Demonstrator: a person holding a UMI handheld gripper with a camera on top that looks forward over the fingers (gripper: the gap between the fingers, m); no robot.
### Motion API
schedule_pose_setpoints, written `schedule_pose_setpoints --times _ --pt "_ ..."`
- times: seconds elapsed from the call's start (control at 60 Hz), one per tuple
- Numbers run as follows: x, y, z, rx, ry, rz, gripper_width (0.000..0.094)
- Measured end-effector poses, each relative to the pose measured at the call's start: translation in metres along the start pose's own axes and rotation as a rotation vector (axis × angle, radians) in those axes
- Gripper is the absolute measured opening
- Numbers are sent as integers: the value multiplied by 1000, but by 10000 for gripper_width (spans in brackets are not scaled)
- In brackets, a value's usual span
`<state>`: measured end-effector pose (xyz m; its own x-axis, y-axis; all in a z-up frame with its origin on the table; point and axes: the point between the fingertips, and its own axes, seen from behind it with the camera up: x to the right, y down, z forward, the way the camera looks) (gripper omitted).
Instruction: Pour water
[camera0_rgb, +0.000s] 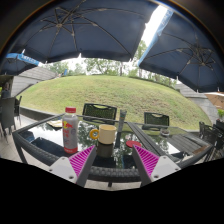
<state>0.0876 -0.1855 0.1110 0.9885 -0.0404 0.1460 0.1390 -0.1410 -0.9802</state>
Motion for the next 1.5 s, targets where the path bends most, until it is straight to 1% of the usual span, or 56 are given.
schedule_pose_setpoints --times 0.133,0.267,0.45,0.533,0.583,0.733,0.783,0.883,0.95,0.983,1.0,1.017,1.05,1.167,1.233,1.317,1.417,1.45,1.5 --pt "6 3 6 -12 23 13 774" --pt "1 0 11 -8 -1 13 774" --pt "-40 -10 21 9 -115 36 773" --pt "-72 -11 29 7 -193 35 771" --pt "-86 -12 37 7 -223 35 769" --pt "-130 -15 72 6 -279 31 772" --pt "-146 -19 85 20 -296 25 773" --pt "-165 -20 113 19 -284 -10 771" --pt "-175 -27 131 36 -268 16 723" --pt "-178 -28 133 36 -262 26 629" --pt "-176 -27 134 35 -250 25 542" --pt "-174 -27 136 33 -238 22 515" --pt "-176 -29 147 35 -221 32 512" --pt "-178 -31 145 35 -222 28 363" --pt "-180 -31 144 39 -225 26 340" --pt "-186 -32 152 20 -266 99 339" --pt "-179 -51 174 8 -286 305 338" --pt "-175 -62 184 6 -296 413 337" --pt "-162 -73 199 -18 -318 604 338"
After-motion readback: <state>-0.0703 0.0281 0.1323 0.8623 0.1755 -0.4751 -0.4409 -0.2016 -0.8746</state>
